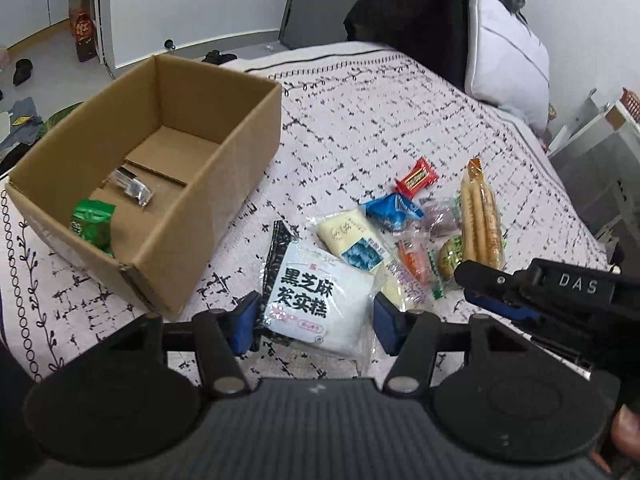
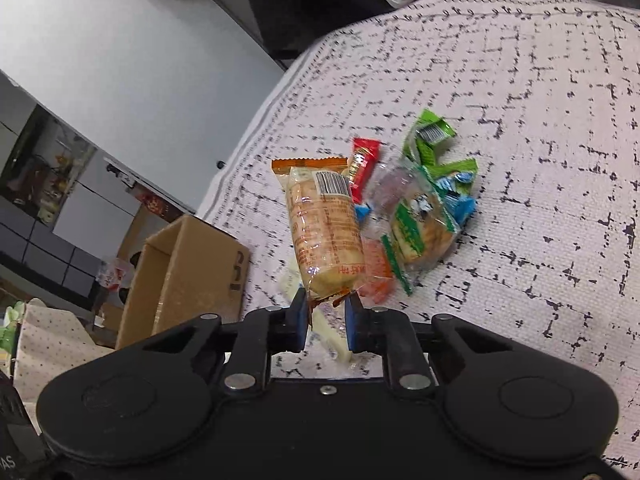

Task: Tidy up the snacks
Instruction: 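Grasp the white sesame cake pack with the left gripper while the right grasps the bread pack, then carry both packs over the box and release them inside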

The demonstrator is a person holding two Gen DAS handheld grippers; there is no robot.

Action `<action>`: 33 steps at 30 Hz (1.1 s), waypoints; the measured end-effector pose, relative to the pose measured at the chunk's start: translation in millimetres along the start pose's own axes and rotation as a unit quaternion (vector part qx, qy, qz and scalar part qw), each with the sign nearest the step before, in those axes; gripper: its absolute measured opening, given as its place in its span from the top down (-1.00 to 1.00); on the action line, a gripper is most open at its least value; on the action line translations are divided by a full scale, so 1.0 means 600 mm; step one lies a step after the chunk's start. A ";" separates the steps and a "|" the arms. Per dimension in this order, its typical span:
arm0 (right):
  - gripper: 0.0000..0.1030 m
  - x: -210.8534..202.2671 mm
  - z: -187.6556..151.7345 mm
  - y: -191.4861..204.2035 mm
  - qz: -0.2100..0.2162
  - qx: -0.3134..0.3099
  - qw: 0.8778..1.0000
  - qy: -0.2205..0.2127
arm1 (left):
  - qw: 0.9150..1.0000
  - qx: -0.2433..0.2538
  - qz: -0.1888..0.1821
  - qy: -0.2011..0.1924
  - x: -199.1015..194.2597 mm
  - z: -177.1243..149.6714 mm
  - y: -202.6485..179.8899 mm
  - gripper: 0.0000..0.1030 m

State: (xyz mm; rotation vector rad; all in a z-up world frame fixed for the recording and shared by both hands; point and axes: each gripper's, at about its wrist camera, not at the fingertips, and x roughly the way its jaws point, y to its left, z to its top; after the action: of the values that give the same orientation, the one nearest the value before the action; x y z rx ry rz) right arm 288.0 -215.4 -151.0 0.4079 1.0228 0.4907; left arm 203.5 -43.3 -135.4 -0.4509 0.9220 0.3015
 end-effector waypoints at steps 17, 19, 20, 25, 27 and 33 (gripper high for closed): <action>0.67 -0.013 0.000 0.056 0.084 -0.022 0.996 -0.016 | 0.998 -0.019 -0.002 -0.059 -0.083 0.052 0.047 -0.12; 0.67 -0.011 -0.002 0.066 0.089 -0.027 0.996 -0.016 | 0.998 -0.023 -0.002 -0.063 -0.088 0.058 0.055 -0.12; 0.68 -0.010 -0.003 0.070 0.091 -0.028 0.995 -0.016 | 0.998 -0.025 -0.003 -0.065 -0.090 0.061 0.059 -0.12; 0.68 -0.004 -0.007 0.094 0.100 -0.039 0.994 -0.015 | 0.997 -0.028 -0.004 -0.076 -0.097 0.075 0.078 -0.12; 0.68 -0.001 -0.009 0.104 0.103 -0.043 0.994 -0.014 | 0.996 -0.031 -0.004 -0.078 -0.099 0.082 0.090 -0.12; 0.69 0.006 -0.016 0.134 0.112 -0.055 0.992 -0.011 | 0.995 -0.043 -0.005 -0.084 -0.104 0.109 0.135 -0.12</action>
State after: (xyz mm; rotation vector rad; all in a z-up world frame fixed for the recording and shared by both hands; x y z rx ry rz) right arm 265.2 -146.5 -114.4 0.4314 0.9286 0.7390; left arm 177.7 55.7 -70.2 -0.5012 0.7436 0.3655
